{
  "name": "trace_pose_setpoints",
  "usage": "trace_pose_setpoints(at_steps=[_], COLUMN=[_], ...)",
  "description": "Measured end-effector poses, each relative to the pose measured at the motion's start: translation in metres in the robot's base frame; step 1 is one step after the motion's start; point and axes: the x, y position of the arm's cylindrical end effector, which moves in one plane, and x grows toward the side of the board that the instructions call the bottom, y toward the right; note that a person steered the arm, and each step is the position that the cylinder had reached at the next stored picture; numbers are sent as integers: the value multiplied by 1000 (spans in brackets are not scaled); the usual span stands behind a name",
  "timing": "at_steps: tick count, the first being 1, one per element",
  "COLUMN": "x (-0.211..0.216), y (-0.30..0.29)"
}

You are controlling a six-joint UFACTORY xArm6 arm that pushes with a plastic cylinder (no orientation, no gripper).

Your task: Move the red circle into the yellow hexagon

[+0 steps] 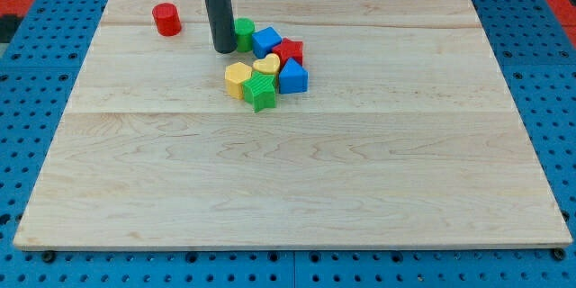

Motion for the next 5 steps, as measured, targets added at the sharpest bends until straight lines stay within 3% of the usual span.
trace_pose_setpoints(at_steps=[3,4,5], x=[-9,-66,-84], y=[-144,-148,-122])
